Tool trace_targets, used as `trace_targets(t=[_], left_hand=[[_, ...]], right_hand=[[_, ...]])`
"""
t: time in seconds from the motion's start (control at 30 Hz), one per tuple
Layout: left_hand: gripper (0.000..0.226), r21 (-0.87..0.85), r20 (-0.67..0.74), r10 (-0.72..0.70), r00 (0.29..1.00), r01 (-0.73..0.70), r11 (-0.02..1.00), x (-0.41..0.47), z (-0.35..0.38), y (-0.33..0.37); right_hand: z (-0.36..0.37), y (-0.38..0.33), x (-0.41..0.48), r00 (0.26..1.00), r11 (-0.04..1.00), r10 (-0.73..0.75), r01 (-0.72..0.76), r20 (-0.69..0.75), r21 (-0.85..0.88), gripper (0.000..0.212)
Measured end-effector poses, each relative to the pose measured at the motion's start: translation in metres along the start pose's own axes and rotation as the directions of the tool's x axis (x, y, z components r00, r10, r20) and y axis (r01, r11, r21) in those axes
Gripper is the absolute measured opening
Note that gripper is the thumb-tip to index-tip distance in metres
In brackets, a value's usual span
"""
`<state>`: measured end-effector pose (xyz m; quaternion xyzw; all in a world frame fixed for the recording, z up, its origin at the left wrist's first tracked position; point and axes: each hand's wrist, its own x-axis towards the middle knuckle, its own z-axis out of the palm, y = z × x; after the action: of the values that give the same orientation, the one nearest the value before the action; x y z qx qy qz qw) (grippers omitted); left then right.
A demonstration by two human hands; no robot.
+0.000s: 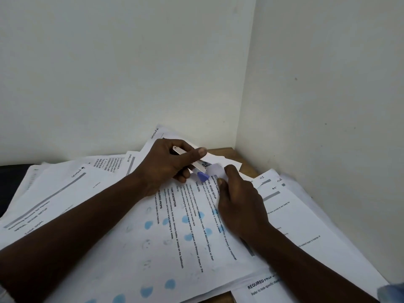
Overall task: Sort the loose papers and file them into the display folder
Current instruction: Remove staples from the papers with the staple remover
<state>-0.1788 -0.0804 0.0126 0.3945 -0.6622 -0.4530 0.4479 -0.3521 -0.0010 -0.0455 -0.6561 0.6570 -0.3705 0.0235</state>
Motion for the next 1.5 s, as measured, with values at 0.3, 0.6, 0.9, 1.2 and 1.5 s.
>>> trace_targets(t=[0.3,0.6,0.9,1.2,1.5], left_hand=[[0.06,-0.048,0.276,-0.106,0.955,0.124,0.991,0.001,-0.012,-0.003],[0.035,-0.268,0.215,-0.113,0.97,0.17,0.948,0.003,-0.007,-0.013],[0.037,-0.041,0.228,-0.005,0.974,0.015,0.999,0.002,-0.007,-0.01],[0.029,-0.01,0.123,0.099,0.987,-0.098,0.995,0.0,-0.002,-0.015],[0.017,-0.1,0.085,0.128,0.988,-0.119,0.988,-0.002,0.004,-0.021]], right_hand=[[0.0,0.0,-0.001,0.999,0.999,-0.033,0.033,0.025,-0.023,0.018],[0.004,0.004,-0.001,0.997,0.997,-0.071,0.071,-0.008,0.031,0.02],[0.005,0.006,-0.001,0.991,0.988,-0.123,0.127,-0.054,0.083,0.02],[0.008,0.011,0.001,0.996,0.981,-0.079,0.084,-0.032,0.178,0.02],[0.006,0.008,0.006,0.998,0.947,-0.027,0.041,-0.048,0.318,0.048]])
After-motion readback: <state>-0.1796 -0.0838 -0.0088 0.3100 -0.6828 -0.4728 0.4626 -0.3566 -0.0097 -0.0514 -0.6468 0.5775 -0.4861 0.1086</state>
